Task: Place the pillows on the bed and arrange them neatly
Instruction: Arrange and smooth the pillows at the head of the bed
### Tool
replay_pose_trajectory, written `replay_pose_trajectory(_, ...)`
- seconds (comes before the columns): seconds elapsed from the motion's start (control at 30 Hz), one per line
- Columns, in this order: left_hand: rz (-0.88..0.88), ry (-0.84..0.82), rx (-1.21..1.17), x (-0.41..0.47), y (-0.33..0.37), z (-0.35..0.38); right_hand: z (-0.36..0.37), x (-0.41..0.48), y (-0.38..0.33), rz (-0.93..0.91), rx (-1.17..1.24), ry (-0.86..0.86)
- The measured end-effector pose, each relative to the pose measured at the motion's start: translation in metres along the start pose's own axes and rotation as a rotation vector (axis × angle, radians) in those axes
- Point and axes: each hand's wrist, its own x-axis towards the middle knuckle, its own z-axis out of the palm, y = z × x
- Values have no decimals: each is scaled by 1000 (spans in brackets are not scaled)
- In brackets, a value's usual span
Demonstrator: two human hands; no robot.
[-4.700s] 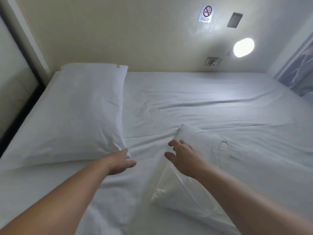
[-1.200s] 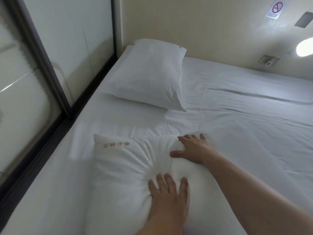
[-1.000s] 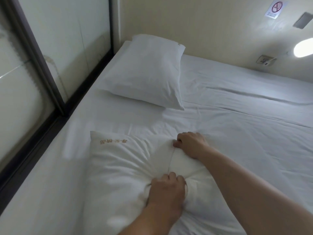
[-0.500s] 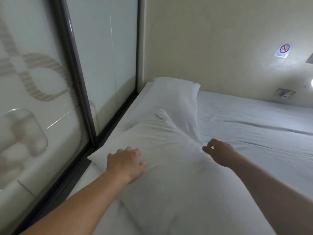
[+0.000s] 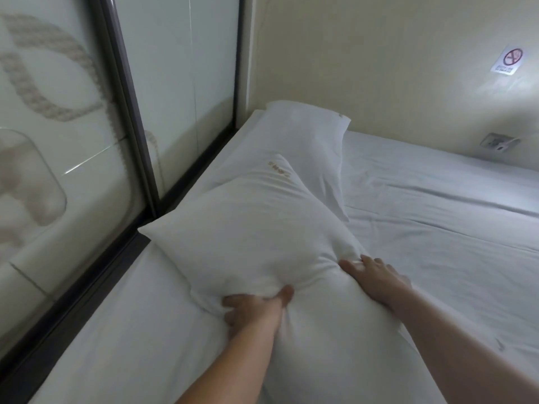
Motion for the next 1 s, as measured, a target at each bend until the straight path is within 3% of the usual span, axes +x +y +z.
replay_pose_trajectory(0.1,72,70,-120,10,15,17,11,9,2,-22,22,25)
replay_pose_trajectory(0.27,93,143,-116,17,14,32,4,6,4,-52,-15,4)
replay_pose_trajectory(0.43,166,219,-99,26,9,23,-9,1,9,-131,16,133)
replay_pose_trajectory(0.63,228,338,-182,14,11,-10,-29,-36,22,-227,413,170)
replay_pose_trajectory(0.7,287,346,-190,11,17,-34,-47,-56,18,-303,552,101)
replay_pose_trajectory(0.83,419,280,-141,15,27,-106,-49,-90,8,-358,772,-217)
replay_pose_trajectory(0.9,400,195,-103,21,17,-135,-37,-89,1,-295,823,-214)
replay_pose_trajectory(1.0,213,53,-143,31,-24,-152,-3,-83,-15,-41,804,-258)
